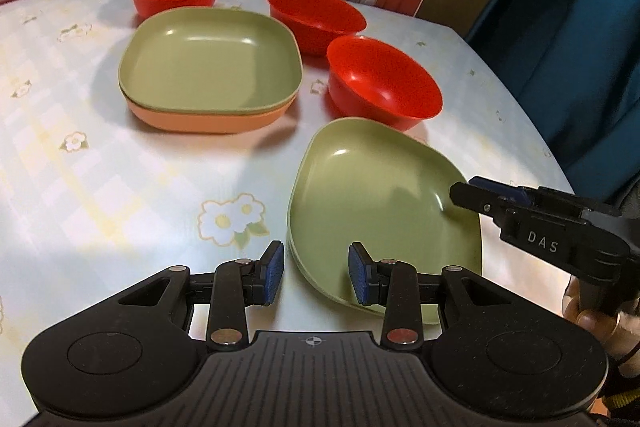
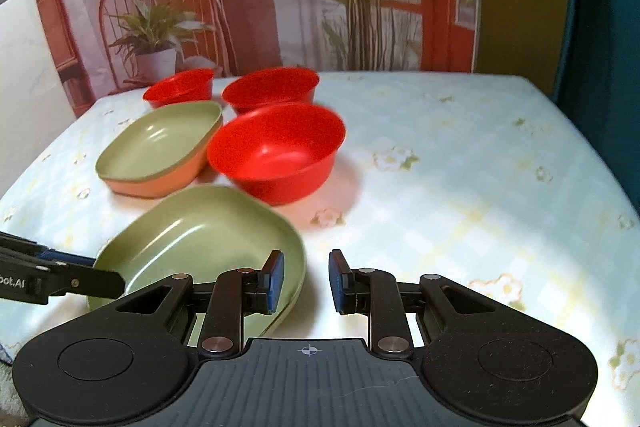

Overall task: Organize plates and bowls
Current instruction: 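Move the left tool to the second green plate rim and close, then carry the second green plate with the left tool onto the plate stack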

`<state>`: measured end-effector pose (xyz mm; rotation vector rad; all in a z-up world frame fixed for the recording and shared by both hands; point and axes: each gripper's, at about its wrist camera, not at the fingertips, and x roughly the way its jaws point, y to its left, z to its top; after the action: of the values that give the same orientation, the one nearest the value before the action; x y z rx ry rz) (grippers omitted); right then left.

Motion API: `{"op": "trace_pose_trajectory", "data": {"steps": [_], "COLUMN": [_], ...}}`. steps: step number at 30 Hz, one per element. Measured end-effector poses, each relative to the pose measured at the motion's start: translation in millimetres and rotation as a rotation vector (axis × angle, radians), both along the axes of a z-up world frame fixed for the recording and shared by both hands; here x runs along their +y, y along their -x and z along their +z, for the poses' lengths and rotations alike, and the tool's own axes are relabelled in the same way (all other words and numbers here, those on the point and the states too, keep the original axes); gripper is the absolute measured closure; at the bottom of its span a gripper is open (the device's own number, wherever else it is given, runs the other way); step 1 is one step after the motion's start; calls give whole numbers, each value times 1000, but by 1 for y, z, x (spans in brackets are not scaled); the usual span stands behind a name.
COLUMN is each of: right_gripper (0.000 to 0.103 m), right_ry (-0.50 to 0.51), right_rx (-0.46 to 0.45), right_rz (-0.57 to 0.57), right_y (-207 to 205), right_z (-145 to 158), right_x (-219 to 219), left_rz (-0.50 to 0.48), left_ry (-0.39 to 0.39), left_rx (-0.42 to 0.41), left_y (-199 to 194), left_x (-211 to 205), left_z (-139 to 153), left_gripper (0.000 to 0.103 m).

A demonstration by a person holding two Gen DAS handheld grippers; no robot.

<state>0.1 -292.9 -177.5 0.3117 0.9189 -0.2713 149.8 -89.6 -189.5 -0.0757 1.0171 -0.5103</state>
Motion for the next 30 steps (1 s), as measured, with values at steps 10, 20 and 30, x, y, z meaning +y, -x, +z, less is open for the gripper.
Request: {"op": "trace_pose_trajectory", "data": {"steps": [10,20,30], "right_gripper": [82,82,82], "right_ry": [-46,-41,-24], "right_rx": [23,28,19], "right_rz": [23,35,34], "right_y": [-4,-7,-9], "right_z": [-9,-9,1], "right_x": [7,9,12], "left_rz": [2,20,9], "left_ry": [22,5,6], "left_rx": [9,4,-49], "left_y": [1,-1,6], "left_x": [3,4,5], "left_z": [-2,-2,8], "left_gripper": [80,82,82]}}
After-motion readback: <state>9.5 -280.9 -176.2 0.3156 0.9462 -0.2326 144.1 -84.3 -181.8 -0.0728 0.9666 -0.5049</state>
